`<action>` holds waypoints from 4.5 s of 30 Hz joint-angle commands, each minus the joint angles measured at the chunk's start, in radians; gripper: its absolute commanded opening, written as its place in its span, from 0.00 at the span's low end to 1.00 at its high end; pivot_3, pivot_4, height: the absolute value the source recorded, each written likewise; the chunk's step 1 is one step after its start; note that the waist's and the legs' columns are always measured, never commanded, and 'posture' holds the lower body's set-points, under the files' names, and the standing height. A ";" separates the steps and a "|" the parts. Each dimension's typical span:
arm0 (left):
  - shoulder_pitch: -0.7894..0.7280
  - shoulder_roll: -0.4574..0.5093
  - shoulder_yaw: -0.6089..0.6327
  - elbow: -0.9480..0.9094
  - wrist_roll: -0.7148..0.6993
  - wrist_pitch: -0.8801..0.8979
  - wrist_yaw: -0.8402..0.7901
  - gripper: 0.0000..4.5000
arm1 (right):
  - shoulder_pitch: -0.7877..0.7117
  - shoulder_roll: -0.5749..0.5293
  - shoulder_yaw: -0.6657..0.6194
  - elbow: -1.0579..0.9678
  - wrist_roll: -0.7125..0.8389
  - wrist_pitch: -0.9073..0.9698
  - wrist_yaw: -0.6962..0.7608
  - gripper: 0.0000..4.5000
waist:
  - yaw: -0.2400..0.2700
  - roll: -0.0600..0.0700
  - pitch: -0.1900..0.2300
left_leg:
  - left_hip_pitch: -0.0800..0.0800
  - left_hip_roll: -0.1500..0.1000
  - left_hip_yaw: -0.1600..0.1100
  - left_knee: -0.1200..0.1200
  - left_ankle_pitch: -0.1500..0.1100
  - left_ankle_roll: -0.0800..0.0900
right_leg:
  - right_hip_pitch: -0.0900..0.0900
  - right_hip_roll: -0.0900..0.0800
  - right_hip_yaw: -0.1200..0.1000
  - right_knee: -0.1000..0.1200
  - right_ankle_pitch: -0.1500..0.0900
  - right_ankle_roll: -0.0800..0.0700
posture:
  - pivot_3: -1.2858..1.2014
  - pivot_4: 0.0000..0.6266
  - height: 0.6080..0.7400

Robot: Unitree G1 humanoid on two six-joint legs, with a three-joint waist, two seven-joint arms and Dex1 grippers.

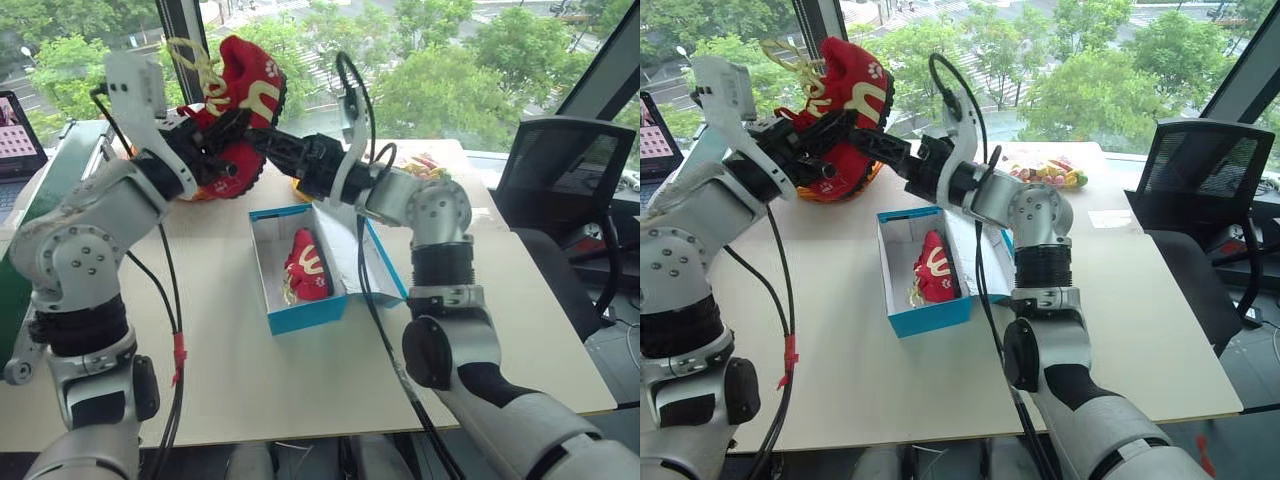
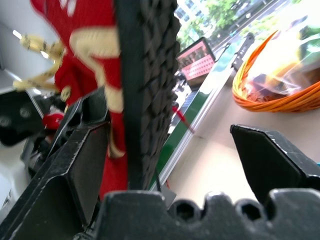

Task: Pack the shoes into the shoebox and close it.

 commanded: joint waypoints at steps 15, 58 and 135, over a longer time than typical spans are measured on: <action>0.067 -0.003 0.021 -0.146 -0.148 0.106 0.045 0.27 | -0.019 0.014 0.015 -0.048 0.040 -0.035 -0.048 0.19 | 0.003 0.000 0.000 | 0.000 0.000 0.000 0.000 0.000 -0.001 | 0.000 0.000 0.000 0.000 0.000 0.000 | 0.52 0.24 0.97; 0.967 0.402 0.175 -0.608 0.135 -0.020 -0.384 0.65 | -0.124 -0.026 0.579 0.814 -0.730 -0.464 0.392 0.11 | -0.014 0.006 0.004 | 0.000 0.001 0.000 -0.002 -0.003 0.005 | -0.005 0.000 0.003 -0.001 0.000 -0.001 | 0.52 0.24 0.97; 0.868 0.403 0.038 -0.594 0.156 -0.019 -0.319 0.65 | -0.153 0.048 0.538 0.912 -0.996 -0.539 0.388 0.99 | -0.023 0.035 -0.045 | 0.048 -0.013 -0.005 -0.035 -0.036 -0.002 | 0.045 -0.032 0.003 -0.038 -0.020 0.006 | 0.52 0.24 0.97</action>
